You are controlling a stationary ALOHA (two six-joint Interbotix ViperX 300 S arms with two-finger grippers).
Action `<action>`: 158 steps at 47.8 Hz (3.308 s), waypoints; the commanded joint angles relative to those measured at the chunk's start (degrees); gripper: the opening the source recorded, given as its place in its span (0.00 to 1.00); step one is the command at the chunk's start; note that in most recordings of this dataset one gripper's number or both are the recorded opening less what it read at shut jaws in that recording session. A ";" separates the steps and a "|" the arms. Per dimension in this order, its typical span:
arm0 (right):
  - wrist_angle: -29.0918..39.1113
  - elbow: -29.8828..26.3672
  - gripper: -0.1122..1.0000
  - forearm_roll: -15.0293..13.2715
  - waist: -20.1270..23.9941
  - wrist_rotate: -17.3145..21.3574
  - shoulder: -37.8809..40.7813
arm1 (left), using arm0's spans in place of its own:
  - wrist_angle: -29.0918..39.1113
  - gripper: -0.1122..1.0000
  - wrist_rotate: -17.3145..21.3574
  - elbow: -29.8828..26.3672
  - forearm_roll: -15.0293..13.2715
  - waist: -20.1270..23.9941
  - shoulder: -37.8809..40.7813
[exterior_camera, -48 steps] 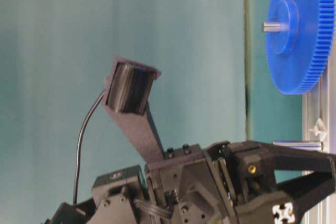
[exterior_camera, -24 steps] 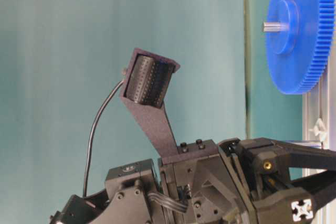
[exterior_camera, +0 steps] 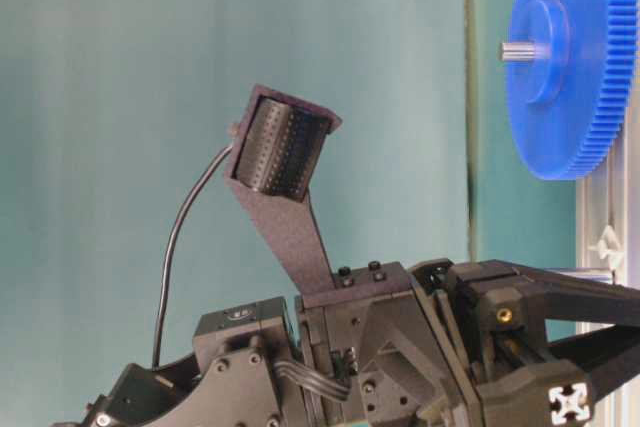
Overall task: Insert the small gear onto the shaft.
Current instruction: 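Lower the left gripper and open it around the gear hub, then close the left gripper on the small blue gear's hub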
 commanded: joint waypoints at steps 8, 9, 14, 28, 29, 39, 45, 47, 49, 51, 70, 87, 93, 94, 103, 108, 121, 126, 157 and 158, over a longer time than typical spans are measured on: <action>-0.26 -1.58 0.13 0.09 -0.09 0.62 0.26 | -0.44 0.08 0.18 -1.41 0.18 -0.26 -1.05; -0.26 -1.58 0.13 0.09 -0.09 0.62 0.26 | -0.62 0.08 -0.09 -1.32 0.18 -0.26 -0.97; -0.26 -1.49 0.13 0.00 -0.18 0.62 0.18 | -0.62 0.09 -0.44 -1.32 0.18 -0.26 -1.05; -0.26 -1.23 0.13 0.09 -0.09 0.62 -0.44 | -0.97 0.62 -1.32 -1.41 0.18 -0.18 -0.62; -0.26 -1.23 0.13 0.09 -0.09 0.62 -0.44 | -1.14 0.67 -1.67 -1.49 0.18 -0.26 -0.53; -0.26 -1.23 0.13 0.09 -0.09 0.62 -0.44 | -1.49 0.94 -3.69 -1.32 0.18 -0.18 0.18; -0.26 -1.23 0.13 0.09 -0.09 0.62 -0.44 | -1.49 0.94 -3.69 -1.41 0.18 -0.18 0.44; -0.26 -1.14 0.13 0.09 -0.09 0.62 -0.44 | -1.41 0.94 -3.69 -1.32 0.18 -0.18 0.53; -0.26 -1.14 0.13 0.09 -0.09 0.62 -0.44 | -1.41 0.94 -3.69 -1.23 0.18 -0.18 0.53; -0.26 -1.23 0.13 0.09 -0.09 0.62 -0.53 | -1.32 0.94 -3.69 -1.14 0.18 -0.09 0.53; -0.26 -1.41 0.13 0.09 -0.09 0.70 -0.53 | -0.70 0.94 -4.13 -0.70 0.18 0.26 0.53; -0.26 -1.32 0.13 0.09 -0.09 0.70 -1.05 | -0.62 0.94 -4.48 0.44 0.18 0.70 0.79; -0.26 -1.14 0.13 0.09 -0.09 0.70 -1.49 | -0.79 0.94 -4.57 0.44 0.18 0.88 0.79; -0.26 -1.14 0.13 0.09 -0.09 0.70 -1.49 | -0.79 0.94 -4.57 0.44 0.18 0.88 0.79; -0.26 -1.14 0.13 0.09 -0.09 0.70 -1.67 | -1.23 0.94 -4.39 0.09 0.18 1.05 0.79; -0.26 -1.14 0.13 0.09 -0.09 0.70 -1.67 | -1.41 0.94 -4.39 0.00 0.18 1.05 0.97; -0.18 -1.14 0.13 0.09 -0.09 0.70 -1.67 | -2.29 0.94 -4.48 -0.09 0.18 1.05 1.41; 0.35 -1.05 0.13 0.09 -0.09 0.70 -1.67 | -2.37 0.94 -4.48 -0.18 0.18 1.05 1.58; 0.97 -1.14 0.13 0.09 -0.09 0.70 -1.67 | -3.34 0.94 -4.57 -0.09 0.18 1.05 2.81; 0.97 -1.05 0.13 0.09 -0.09 0.70 -1.67 | -3.34 0.94 -4.57 0.00 0.18 1.05 2.81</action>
